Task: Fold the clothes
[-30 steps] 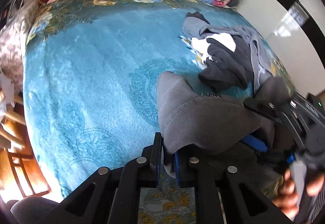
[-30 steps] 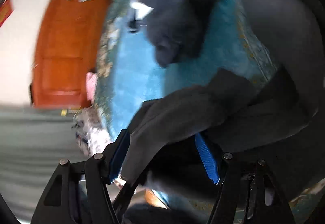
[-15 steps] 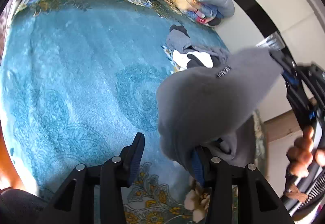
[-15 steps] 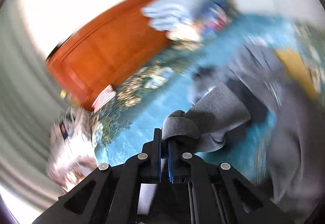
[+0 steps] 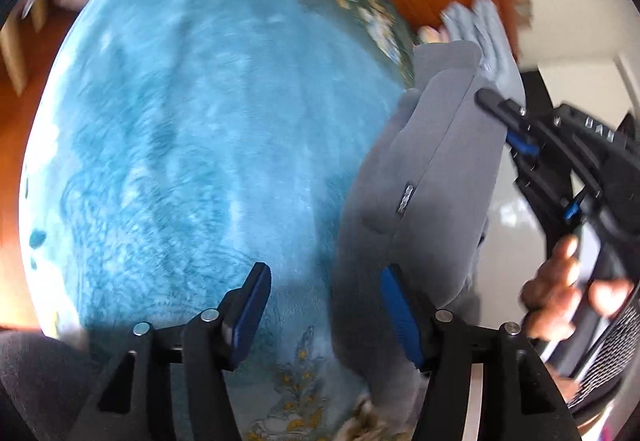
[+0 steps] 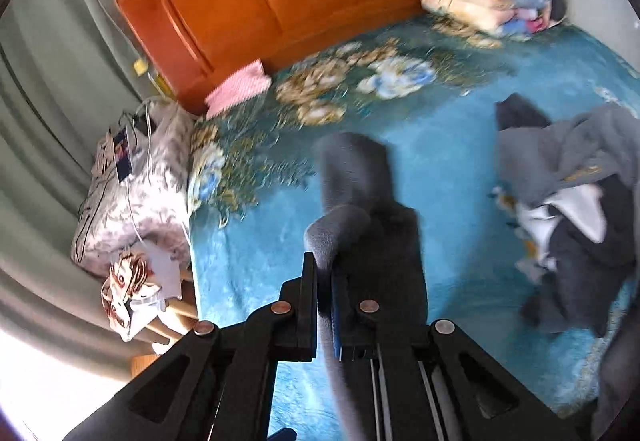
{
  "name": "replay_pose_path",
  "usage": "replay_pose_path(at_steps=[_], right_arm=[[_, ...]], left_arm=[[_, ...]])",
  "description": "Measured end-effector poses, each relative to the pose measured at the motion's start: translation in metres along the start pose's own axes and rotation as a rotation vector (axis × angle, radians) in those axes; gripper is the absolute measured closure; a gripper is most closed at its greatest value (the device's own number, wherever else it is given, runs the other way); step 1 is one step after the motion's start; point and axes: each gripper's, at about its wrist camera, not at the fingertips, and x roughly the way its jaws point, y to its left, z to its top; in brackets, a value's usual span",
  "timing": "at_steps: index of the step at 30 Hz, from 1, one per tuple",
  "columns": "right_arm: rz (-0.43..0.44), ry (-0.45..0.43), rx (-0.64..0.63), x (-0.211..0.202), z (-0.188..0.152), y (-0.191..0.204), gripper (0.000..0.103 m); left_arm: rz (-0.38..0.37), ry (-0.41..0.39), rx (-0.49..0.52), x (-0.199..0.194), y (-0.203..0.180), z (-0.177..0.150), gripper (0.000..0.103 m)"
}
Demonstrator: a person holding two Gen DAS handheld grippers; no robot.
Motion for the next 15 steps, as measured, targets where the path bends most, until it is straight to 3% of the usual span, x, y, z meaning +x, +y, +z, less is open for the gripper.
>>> replay_pose_path(at_steps=[3,5,7,12,15], right_arm=[[0.047,0.056,-0.001,0.021,-0.002,0.009,0.088],[0.079,0.046,-0.008,0.021,-0.003,0.012,0.061],[0.116,0.022,0.007,0.010,-0.002,0.007,0.048],[0.180,-0.077,0.144,-0.050,-0.018,-0.050,0.043],[0.097,-0.142,0.195,-0.106,-0.056,-0.106,0.042]], left_arm=[[0.017,0.004,0.014,0.001,-0.003,-0.001,0.037],[0.024,0.010,0.028,0.003,-0.006,-0.002,0.036],[0.029,0.009,0.035,0.004,-0.008,-0.003,0.034],[0.108,0.023,0.054,0.018,-0.011,-0.002,0.033],[0.186,0.043,0.053,0.034,-0.014,-0.002,0.033]])
